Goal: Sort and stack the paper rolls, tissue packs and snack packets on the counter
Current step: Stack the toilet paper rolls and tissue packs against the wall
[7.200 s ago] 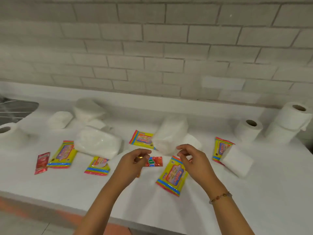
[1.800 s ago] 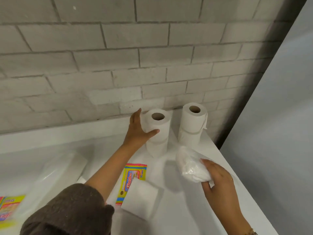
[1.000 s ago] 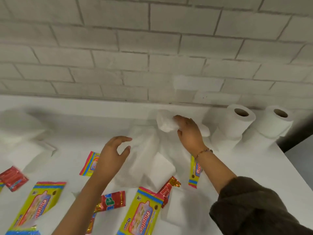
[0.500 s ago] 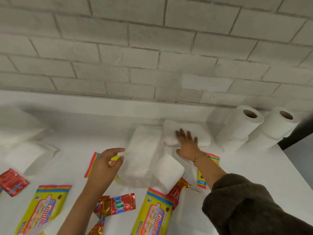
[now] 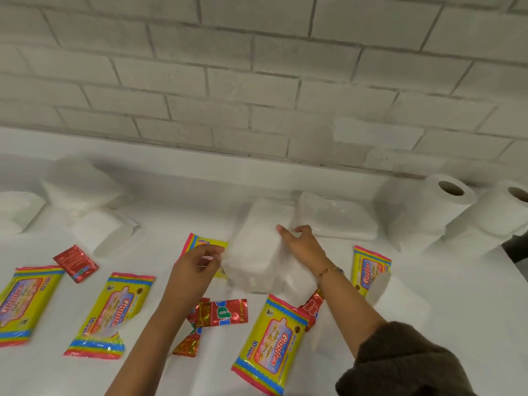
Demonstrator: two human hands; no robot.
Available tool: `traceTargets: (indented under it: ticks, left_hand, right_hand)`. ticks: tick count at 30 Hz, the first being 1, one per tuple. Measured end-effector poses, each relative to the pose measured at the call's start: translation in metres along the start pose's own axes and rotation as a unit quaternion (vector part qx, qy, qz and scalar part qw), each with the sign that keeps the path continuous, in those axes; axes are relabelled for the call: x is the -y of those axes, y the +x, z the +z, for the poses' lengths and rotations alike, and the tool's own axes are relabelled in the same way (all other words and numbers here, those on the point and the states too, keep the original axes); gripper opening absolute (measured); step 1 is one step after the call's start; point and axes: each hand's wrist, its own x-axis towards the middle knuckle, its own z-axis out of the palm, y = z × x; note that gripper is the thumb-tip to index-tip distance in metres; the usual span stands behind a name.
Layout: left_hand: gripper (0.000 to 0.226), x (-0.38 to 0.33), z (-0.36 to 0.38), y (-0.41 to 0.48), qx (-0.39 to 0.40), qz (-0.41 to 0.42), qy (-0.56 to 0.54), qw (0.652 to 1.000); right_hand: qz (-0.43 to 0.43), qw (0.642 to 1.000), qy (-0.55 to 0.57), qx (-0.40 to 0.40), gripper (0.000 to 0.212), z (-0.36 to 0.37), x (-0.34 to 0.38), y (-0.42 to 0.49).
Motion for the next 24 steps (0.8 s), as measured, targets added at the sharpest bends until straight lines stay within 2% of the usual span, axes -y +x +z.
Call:
traceTargets:
  ticks: [3,4,8,12,14,15,17,20,22,24]
  left_hand:
    - [0.012,0.005,-0.006,-0.008,-0.008,-0.011,0.0,1.0]
    - [0.013,0.007,-0.008,-0.009,-0.013,-0.015,0.001,1.0]
    - [0.017,0.011,-0.016,-0.012,-0.035,-0.029,-0.009,0.999]
    - [0.014,0.012,-0.02,-0.008,-0.049,-0.029,-0.01,0.998]
    - [0.012,0.01,-0.022,-0.005,-0.05,-0.028,-0.017,0.998]
    - [0.012,0.009,-0.023,-0.002,-0.05,-0.025,-0.02,0.998]
    - [0.013,0.003,-0.022,0.005,-0.045,-0.006,-0.015,0.999]
    - [0.015,-0.012,-0.017,0.016,-0.03,0.021,-0.023,0.999]
    - [0.016,-0.023,-0.011,0.024,-0.019,0.034,-0.028,0.999]
    - [0.016,-0.031,-0.005,0.032,-0.013,0.047,-0.025,0.998]
  right_hand:
    - [0.041,0.998,0.036,0.028,0.111,0.006,0.016,0.008]
    - [0.045,0.996,0.064,0.036,0.114,0.007,0.022,0.01]
    - [0.012,0.994,0.111,0.019,0.099,0.019,0.04,0.015]
    - [-0.029,0.984,0.178,0.004,0.099,0.031,0.054,0.013]
    - [-0.007,0.965,0.261,0.007,0.102,0.029,0.056,0.015]
    - [0.012,0.945,0.326,0.011,0.101,0.025,0.055,0.015]
    - [0.031,0.89,0.453,0.028,0.089,0.012,0.049,0.016]
    - [-0.004,0.821,0.569,0.044,0.03,-0.02,0.038,0.018]
    - [-0.022,0.79,0.612,0.004,0.016,-0.044,0.028,0.022]
    - [-0.004,0.779,0.622,-0.082,0.012,-0.064,0.019,0.027]
